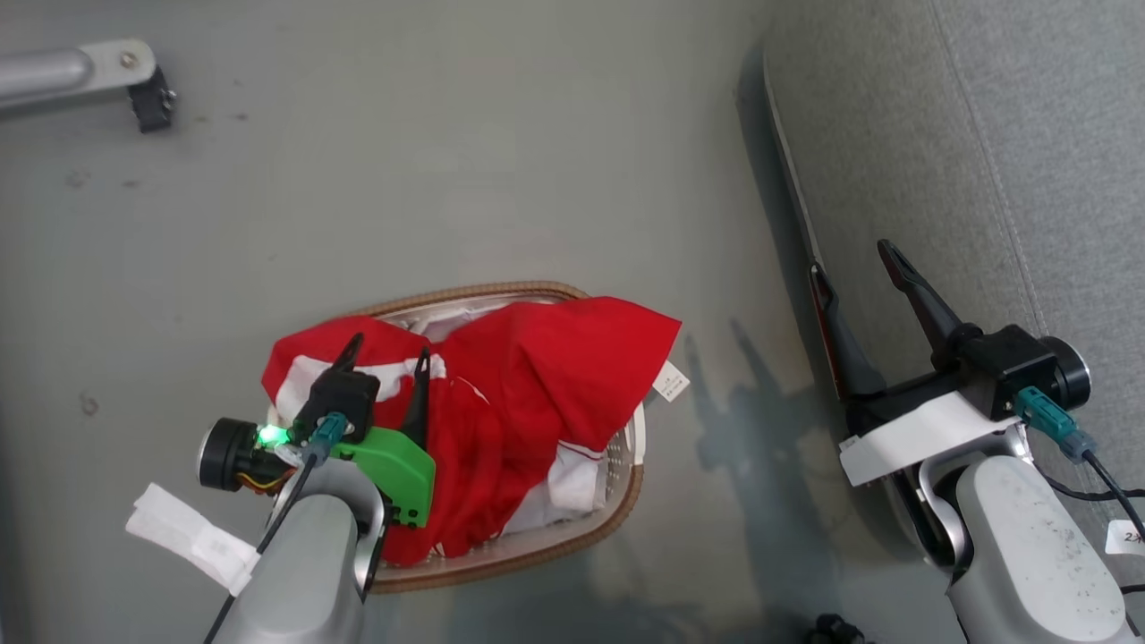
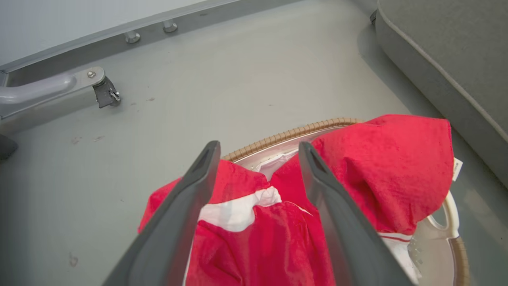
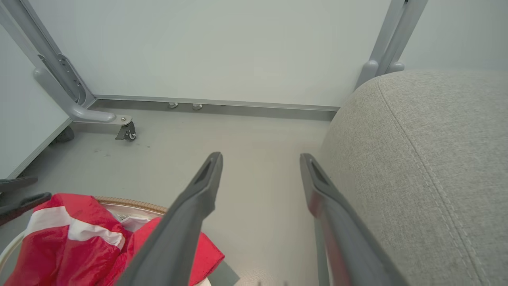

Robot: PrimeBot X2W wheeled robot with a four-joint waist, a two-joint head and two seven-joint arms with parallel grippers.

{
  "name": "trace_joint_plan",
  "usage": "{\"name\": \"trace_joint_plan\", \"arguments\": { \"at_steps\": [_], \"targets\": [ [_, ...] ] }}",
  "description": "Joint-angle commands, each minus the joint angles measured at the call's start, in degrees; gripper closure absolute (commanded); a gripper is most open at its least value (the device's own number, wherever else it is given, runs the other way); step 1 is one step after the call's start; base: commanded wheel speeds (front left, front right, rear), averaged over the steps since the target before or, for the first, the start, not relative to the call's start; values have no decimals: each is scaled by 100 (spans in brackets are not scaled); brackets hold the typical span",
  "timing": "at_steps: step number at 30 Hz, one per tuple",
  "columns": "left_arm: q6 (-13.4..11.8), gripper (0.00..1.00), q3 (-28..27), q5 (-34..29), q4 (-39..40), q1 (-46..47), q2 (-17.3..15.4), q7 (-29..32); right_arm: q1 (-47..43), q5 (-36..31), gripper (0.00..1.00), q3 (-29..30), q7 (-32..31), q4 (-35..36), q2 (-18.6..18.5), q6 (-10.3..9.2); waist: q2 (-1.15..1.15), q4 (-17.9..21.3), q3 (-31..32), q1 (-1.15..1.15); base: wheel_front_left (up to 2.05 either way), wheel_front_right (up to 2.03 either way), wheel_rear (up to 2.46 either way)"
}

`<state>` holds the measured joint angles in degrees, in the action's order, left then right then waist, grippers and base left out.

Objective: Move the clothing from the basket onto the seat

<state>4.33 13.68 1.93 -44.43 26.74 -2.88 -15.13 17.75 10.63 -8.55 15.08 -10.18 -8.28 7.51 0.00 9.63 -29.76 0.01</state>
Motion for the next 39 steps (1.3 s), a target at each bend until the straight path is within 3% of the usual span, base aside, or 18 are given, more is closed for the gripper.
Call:
{"name": "trace_joint_plan", "arguments": {
  "at_steps": [1, 14, 20, 39],
  "targets": [
    [-29, 0, 33, -93, -108, 174, -61, -3, 102, 26, 0, -5, 13, 17, 1, -4, 0, 223, -460, -1, 0, 0, 0],
    [-28, 0, 320, -199, -1887, 976, -64, 6, 244, 52, 0, -70, 13, 33, 104, -4, 0, 409, -1141, -1, 0, 0, 0],
    [-168, 0, 421, -171, -2488, 1304, -40, 30, 294, 66, 0, -63, 13, 93, 64, -4, 0, 475, -1437, -1, 0, 0, 0],
    [-432, 0, 649, -78, -2908, 2026, -40, 424, 338, 195, 0, 54, 13, 297, 21, -4, 0, 470, -2091, -1, 0, 0, 0]
  ]
}}
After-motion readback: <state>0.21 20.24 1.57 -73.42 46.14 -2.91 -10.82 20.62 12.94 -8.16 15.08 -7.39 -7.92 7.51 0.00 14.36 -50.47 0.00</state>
